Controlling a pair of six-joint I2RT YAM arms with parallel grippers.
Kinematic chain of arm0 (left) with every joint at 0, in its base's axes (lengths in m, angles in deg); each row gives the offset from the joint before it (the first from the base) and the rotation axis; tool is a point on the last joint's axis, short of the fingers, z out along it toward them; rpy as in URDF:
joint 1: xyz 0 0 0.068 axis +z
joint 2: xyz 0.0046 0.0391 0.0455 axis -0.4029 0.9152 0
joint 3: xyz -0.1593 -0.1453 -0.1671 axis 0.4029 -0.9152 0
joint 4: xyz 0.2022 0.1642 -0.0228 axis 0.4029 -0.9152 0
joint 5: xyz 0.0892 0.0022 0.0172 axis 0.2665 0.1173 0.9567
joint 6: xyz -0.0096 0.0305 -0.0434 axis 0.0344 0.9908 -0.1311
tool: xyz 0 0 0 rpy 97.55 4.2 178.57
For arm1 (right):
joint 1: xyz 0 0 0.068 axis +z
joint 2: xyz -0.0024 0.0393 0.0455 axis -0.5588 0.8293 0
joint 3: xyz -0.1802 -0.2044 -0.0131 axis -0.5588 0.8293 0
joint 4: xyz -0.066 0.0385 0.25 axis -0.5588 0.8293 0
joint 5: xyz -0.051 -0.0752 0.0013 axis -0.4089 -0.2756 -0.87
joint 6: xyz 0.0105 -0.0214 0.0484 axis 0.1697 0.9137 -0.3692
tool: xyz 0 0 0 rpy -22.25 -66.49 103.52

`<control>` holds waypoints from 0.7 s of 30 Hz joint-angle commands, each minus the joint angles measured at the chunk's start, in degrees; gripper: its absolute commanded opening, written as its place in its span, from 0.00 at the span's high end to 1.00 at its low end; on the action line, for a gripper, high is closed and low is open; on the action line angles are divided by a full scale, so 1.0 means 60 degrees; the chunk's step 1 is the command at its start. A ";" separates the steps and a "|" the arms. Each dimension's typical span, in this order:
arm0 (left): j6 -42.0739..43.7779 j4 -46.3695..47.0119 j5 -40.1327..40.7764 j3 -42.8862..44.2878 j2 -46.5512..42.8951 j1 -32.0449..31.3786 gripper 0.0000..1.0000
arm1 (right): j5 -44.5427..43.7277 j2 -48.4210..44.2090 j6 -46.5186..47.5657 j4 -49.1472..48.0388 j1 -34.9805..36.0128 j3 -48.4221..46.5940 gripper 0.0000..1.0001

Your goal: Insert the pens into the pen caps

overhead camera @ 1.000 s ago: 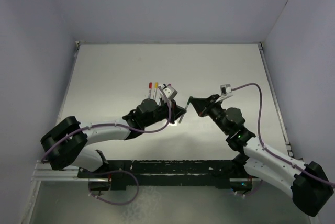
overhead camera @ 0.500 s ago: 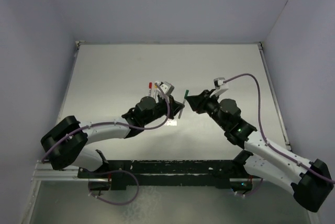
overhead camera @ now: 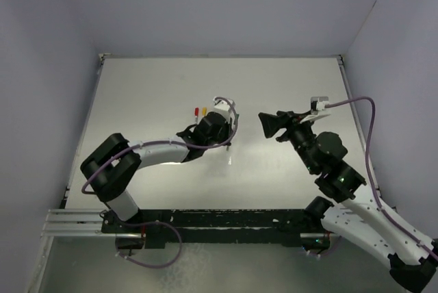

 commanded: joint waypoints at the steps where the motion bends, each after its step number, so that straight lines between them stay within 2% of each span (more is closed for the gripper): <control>1: 0.0033 -0.1357 0.0744 0.1568 0.0573 0.0373 1.00 | -0.0986 -0.0368 0.0056 0.1384 0.0028 -0.0019 0.27; 9: 0.0090 -0.3171 0.0989 0.3580 0.2293 0.0791 1.00 | -0.1178 -0.1150 -0.0242 0.2109 0.0027 0.0645 0.27; 14: 0.0172 -0.3770 0.1087 0.4079 0.2847 0.0822 1.00 | -0.1441 -0.1372 -0.0261 0.2646 0.0026 0.0639 0.27; 21: 0.0001 -0.4050 0.1081 0.4340 0.3274 0.0906 1.00 | -0.1436 -0.1384 -0.0416 0.2543 0.0030 0.0894 0.27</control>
